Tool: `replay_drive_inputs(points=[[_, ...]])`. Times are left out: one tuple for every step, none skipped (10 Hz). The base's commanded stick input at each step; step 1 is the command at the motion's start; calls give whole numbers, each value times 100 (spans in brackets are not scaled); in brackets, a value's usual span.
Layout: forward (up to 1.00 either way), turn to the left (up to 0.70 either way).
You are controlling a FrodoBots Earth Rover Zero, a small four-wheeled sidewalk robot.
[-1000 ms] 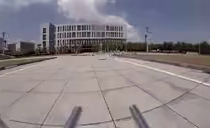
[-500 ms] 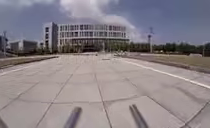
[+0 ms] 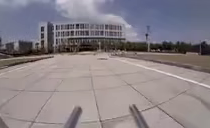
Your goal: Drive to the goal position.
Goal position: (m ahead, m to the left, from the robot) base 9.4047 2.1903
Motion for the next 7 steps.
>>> replay_drive_inputs(points=[[70, 3], [70, 3], [70, 3], [70, 3], [70, 3], [70, 3], [70, 3]])
